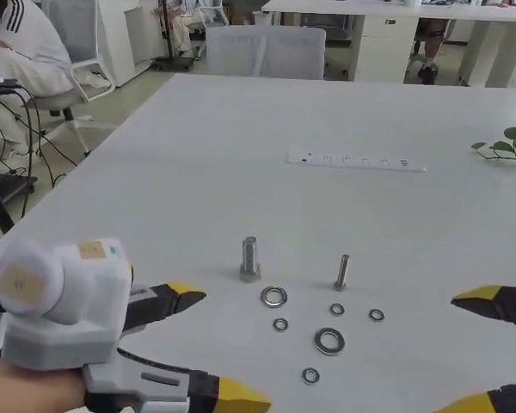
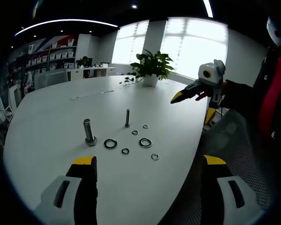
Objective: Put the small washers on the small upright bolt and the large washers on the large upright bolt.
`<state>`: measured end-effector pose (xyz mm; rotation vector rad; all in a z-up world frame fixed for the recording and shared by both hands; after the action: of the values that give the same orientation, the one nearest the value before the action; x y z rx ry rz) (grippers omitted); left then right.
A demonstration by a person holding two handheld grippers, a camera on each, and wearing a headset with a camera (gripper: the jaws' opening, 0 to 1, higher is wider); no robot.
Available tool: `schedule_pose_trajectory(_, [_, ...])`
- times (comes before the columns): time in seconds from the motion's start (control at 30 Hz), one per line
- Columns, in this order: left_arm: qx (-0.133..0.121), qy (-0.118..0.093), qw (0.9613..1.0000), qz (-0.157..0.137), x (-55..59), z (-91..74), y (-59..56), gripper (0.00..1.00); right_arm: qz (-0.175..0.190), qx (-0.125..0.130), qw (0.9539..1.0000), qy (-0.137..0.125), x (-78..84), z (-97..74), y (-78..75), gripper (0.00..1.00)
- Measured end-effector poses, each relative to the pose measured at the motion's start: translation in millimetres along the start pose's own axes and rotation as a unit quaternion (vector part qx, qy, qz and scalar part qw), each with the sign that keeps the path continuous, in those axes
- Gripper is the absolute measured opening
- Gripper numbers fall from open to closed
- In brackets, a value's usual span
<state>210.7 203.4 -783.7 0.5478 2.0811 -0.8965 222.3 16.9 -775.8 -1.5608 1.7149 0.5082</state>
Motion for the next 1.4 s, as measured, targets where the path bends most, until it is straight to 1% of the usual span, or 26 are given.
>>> schedule_pose_trajectory(0.17, [0.0, -0.005, 1.0, 0.005, -1.6, -0.4, -0.7, 0.92, -0.015, -0.005, 0.9999, 0.0, -11.3, 2.9, -2.1, 0.83])
schedule_pose_trajectory(0.3, [-0.002, -0.016, 0.9999, 0.005, -5.0, -3.2, 0.3, 0.92, -0.032, -0.008, 0.9995, 0.002, -23.0, 7.0, -7.3, 0.82])
schedule_pose_trajectory(0.43, [-0.006, -0.026, 0.9996, 0.004, -8.5, -5.9, 2.0, 0.92, -0.049, -0.019, 0.9986, 0.001, -35.8, 14.3, -8.5, 0.81])
schedule_pose_trajectory(0.53, [-0.009, -0.034, 0.9994, 0.003, -11.3, -7.8, 3.0, 0.92, -0.064, -0.027, 0.9976, -0.002, -48.3, 23.3, -10.6, 0.81])
schedule_pose_trajectory(0.63, [-0.012, -0.038, 0.9992, 0.004, -12.6, -9.1, 4.1, 0.92, -0.076, -0.031, 0.9966, 0.002, -55.0, 30.4, -13.5, 0.8])
schedule_pose_trajectory(0.8, [-0.014, -0.04, 0.9991, 0.006, -13.4, -9.7, 5.8, 0.91, -0.098, -0.041, 0.9943, 0.006, -70.9, 45.8, -20.0, 0.79])
schedule_pose_trajectory(0.87, [-0.014, -0.041, 0.999, 0.006, -13.7, -9.9, 5.7, 0.91, -0.112, -0.046, 0.9927, 0.008, -77.8, 52.0, -22.5, 0.78])
schedule_pose_trajectory(1.03, [-0.015, -0.044, 0.9989, 0.007, -14.2, -10.4, 5.7, 0.91, -0.129, -0.057, 0.9899, 0.009, -90.8, 68.9, -28.4, 0.76])
schedule_pose_trajectory(1.2, [-0.016, -0.046, 0.9988, 0.008, -15.6, -10.3, 4.6, 0.91, -0.145, -0.071, 0.9868, 0.015, -99.6, 84.6, -31.8, 0.75])
schedule_pose_trajectory(1.33, [-0.015, -0.045, 0.9988, 0.009, -15.4, -9.6, 3.0, 0.91, -0.154, -0.08, 0.9846, 0.022, -103.0, 98.0, -35.2, 0.73])
schedule_pose_trajectory(1.4, [-0.015, -0.045, 0.9988, 0.009, -15.3, -9.8, 3.5, 0.91, -0.157, -0.08, 0.9841, 0.026, -104.6, 105.1, -38.2, 0.71])
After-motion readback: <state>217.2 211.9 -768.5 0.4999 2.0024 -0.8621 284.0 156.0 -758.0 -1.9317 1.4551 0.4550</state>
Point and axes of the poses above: the centre of the closed fingertips' face, and the gripper's own axes: z roughly forward along the fingers, y roughly to its left, x roughly out of its underside, the point moved 1 cm from there along -z, roughly backward along the fingers, and after that the axes turned 15 degrees about -z, right-handed, at the moved point
